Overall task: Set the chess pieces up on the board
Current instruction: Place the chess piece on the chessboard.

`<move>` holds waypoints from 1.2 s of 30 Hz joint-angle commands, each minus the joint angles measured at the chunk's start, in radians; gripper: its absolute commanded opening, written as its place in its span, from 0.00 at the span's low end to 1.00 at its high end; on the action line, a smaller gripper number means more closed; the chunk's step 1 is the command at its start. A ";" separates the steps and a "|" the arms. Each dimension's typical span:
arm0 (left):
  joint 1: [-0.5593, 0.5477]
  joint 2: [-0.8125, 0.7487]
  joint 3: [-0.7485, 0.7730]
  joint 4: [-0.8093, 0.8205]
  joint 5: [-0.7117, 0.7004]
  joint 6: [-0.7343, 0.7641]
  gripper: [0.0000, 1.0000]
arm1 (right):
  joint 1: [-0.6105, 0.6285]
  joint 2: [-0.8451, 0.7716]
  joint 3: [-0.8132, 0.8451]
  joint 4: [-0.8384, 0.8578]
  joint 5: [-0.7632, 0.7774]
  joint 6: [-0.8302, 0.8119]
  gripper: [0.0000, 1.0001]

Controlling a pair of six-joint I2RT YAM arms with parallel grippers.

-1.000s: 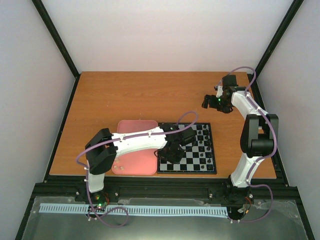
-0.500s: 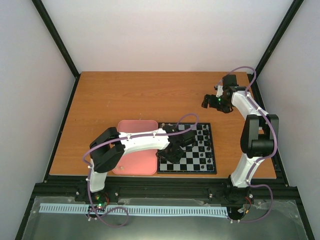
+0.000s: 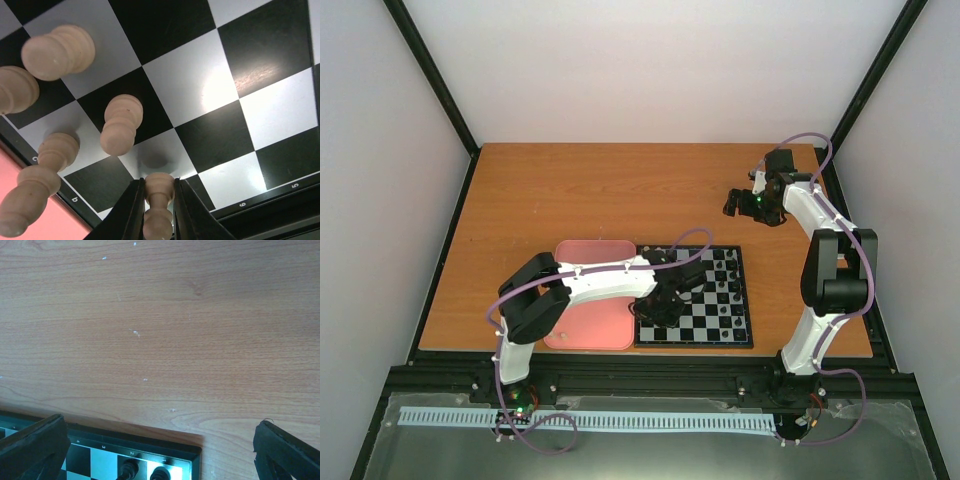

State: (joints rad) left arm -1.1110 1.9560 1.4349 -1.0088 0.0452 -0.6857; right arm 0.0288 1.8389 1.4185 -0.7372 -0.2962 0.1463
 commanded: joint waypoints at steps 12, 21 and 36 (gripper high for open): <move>0.005 0.046 0.036 0.010 0.043 0.046 0.21 | 0.004 -0.004 0.014 0.003 0.002 -0.004 1.00; 0.005 0.065 0.061 -0.003 0.005 0.049 0.27 | 0.000 -0.005 0.013 0.004 0.001 -0.004 1.00; 0.010 0.052 0.057 -0.007 -0.026 0.030 0.27 | 0.000 0.000 0.011 0.007 -0.008 -0.001 1.00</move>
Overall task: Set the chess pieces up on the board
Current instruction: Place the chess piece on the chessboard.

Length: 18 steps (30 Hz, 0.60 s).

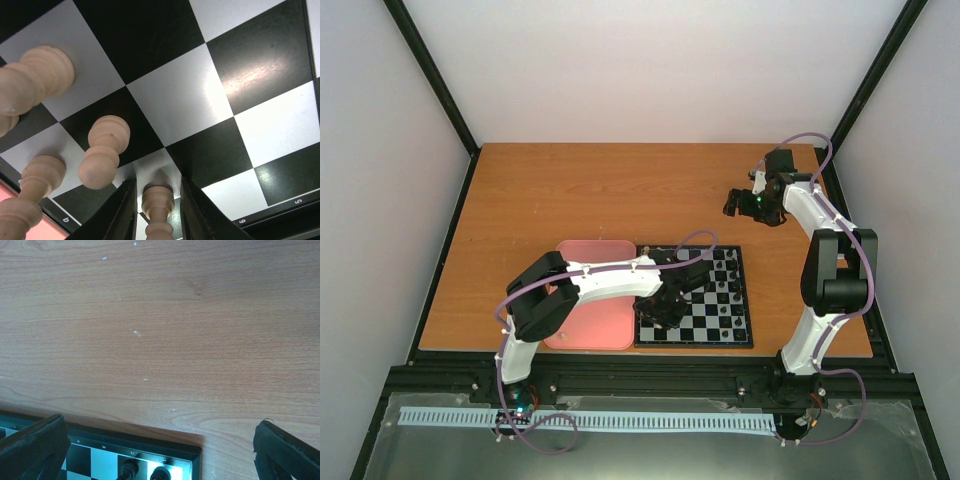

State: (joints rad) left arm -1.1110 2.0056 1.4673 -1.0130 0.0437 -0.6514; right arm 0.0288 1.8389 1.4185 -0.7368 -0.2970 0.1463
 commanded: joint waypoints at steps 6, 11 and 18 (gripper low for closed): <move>0.011 -0.018 0.037 -0.010 -0.017 0.005 0.30 | 0.000 -0.004 0.010 0.007 -0.009 -0.002 1.00; 0.011 -0.037 0.047 -0.026 -0.020 0.010 0.33 | 0.000 -0.004 0.008 0.008 -0.014 -0.001 1.00; 0.010 -0.079 0.072 -0.063 -0.028 0.012 0.35 | 0.000 -0.007 0.006 0.010 -0.016 -0.002 1.00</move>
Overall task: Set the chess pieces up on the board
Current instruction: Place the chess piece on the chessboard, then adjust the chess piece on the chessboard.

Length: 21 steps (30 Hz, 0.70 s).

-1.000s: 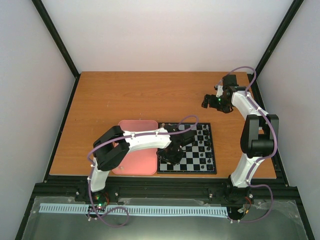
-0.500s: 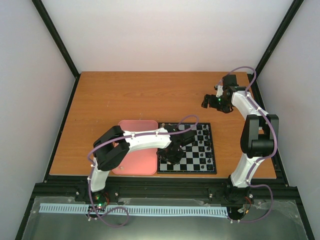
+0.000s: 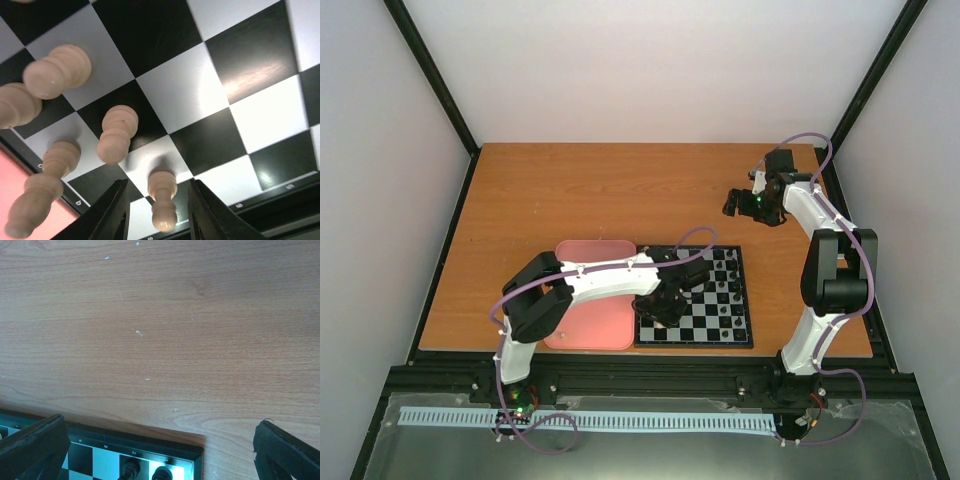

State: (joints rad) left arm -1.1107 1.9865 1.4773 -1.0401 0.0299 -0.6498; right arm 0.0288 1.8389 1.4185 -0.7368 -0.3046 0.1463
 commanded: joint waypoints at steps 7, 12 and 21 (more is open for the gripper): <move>0.008 -0.125 0.062 -0.054 0.016 0.008 0.32 | 0.000 -0.009 0.004 0.011 -0.008 -0.001 1.00; 0.004 -0.180 -0.014 -0.034 0.038 -0.006 0.06 | 0.000 -0.009 0.004 0.010 -0.009 0.001 1.00; -0.016 -0.221 -0.160 0.077 0.102 -0.017 0.01 | 0.000 -0.003 0.005 0.011 -0.010 0.001 1.00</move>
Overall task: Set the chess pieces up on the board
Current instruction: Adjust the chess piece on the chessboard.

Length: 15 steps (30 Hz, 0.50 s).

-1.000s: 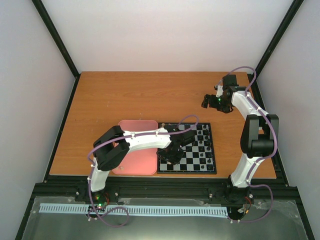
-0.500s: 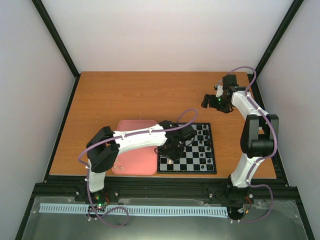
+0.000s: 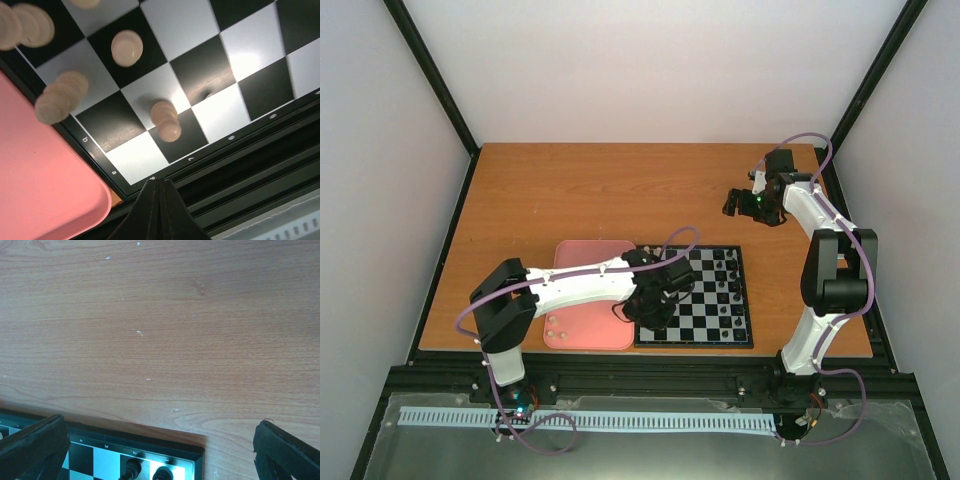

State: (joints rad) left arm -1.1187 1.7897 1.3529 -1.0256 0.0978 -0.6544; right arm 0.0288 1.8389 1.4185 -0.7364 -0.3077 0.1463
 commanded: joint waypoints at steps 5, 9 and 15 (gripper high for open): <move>-0.010 0.003 -0.050 0.100 0.045 -0.011 0.01 | 0.000 -0.003 0.004 0.010 -0.005 0.001 1.00; -0.010 0.024 -0.043 0.112 0.054 -0.003 0.01 | 0.000 -0.002 0.004 0.010 -0.002 -0.001 1.00; -0.010 0.037 -0.041 0.122 0.068 0.000 0.01 | 0.001 0.000 0.004 0.009 0.000 -0.002 1.00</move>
State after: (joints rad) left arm -1.1240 1.8156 1.2987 -0.9310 0.1474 -0.6556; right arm 0.0284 1.8389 1.4185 -0.7364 -0.3073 0.1463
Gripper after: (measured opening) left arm 0.011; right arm 0.999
